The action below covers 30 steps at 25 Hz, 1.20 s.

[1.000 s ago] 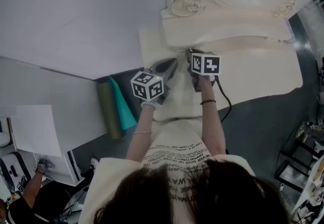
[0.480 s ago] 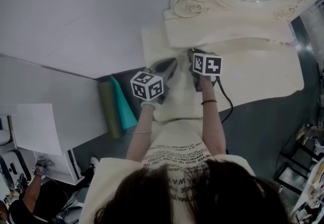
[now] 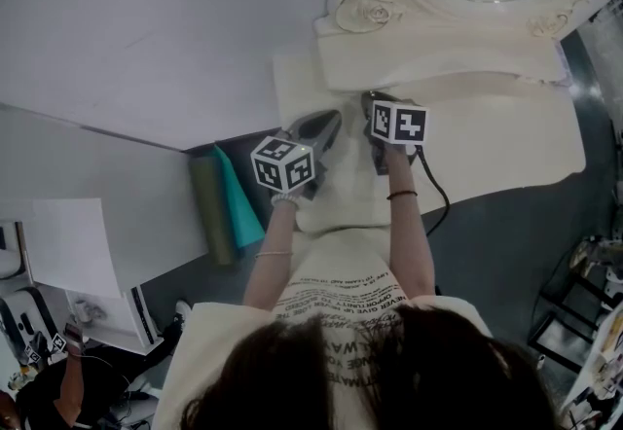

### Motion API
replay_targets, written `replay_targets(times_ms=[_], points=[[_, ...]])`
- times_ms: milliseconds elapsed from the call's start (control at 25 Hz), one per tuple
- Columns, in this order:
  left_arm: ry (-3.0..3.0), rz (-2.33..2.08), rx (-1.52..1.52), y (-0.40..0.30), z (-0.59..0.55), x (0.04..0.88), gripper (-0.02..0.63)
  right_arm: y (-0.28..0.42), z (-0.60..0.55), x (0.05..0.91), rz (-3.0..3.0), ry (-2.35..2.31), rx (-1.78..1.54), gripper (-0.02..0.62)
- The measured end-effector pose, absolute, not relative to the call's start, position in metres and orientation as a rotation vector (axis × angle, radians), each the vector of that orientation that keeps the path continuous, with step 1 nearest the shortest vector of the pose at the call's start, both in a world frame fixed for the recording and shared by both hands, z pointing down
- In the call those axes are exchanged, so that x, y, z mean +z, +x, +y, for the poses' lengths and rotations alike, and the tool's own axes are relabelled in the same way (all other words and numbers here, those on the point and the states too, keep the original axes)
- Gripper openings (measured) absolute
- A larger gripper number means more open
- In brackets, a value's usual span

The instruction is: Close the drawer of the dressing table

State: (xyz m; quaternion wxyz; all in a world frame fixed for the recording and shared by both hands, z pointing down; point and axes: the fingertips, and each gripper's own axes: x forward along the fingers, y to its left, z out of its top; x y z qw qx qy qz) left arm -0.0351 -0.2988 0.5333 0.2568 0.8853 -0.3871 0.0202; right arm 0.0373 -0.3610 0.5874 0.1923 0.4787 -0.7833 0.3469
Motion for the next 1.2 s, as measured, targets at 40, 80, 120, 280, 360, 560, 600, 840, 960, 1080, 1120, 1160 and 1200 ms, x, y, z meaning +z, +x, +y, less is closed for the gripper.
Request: replay_targets(times_ms=[40, 80, 120, 280, 360, 560, 600, 840, 960, 1080, 1120, 1160, 1200], points=[[2.401, -1.052, 0.054, -0.036, -0.299, 0.533, -0.002, 0.037, -0.361, 0.587, -2.2, 1.345, 0.978, 0.097], [2.401, -1.054, 0.053, -0.036, -0.298, 0.533, -0.001, 0.037, -0.361, 0.587, -2.203, 1.346, 0.981, 0.097], [2.4, -1.055, 0.053, -0.037, -0.298, 0.533, -0.001, 0.037, -0.361, 0.587, -2.205, 1.346, 0.982, 0.097], [2.4, -1.058, 0.05, -0.037, -0.297, 0.531, -0.002, 0.038, -0.361, 0.586, -2.216, 1.358, 0.954, 0.101], [2.401, -1.059, 0.047, -0.037, -0.297, 0.53, 0.0, 0.037, -0.361, 0.584, -2.227, 1.371, 0.931, 0.118], [2.403, -1.065, 0.023, -0.039, -0.296, 0.525, -0.001, 0.038, -0.358, 0.584, -2.229, 1.385, 0.92, 0.124], [2.404, -1.065, 0.022, -0.039, -0.295, 0.525, -0.002, 0.039, -0.357, 0.584, -2.23, 1.387, 0.919, 0.126], [2.409, -1.057, 0.01, -0.035, -0.291, 0.522, -0.002, 0.042, -0.35, 0.579, -2.256, 1.374, 0.923, 0.127], [2.421, -1.051, 0.009, -0.032, -0.288, 0.518, -0.001, 0.042, -0.344, 0.574, -2.284, 1.362, 0.929, 0.127], [2.43, -1.044, 0.0, -0.029, -0.284, 0.514, -0.002, 0.04, -0.339, 0.567, -2.332, 1.329, 0.94, 0.126], [2.434, -1.04, -0.001, -0.027, -0.283, 0.512, 0.0, 0.04, -0.336, 0.565, -2.343, 1.315, 0.947, 0.126], [2.438, -1.036, -0.002, -0.026, -0.282, 0.511, -0.001, 0.04, -0.334, 0.564, -2.35, 1.303, 0.947, 0.124], [2.442, -1.032, -0.002, -0.025, -0.28, 0.51, 0.0, 0.04, -0.331, 0.563, -2.355, 1.292, 0.94, 0.117]])
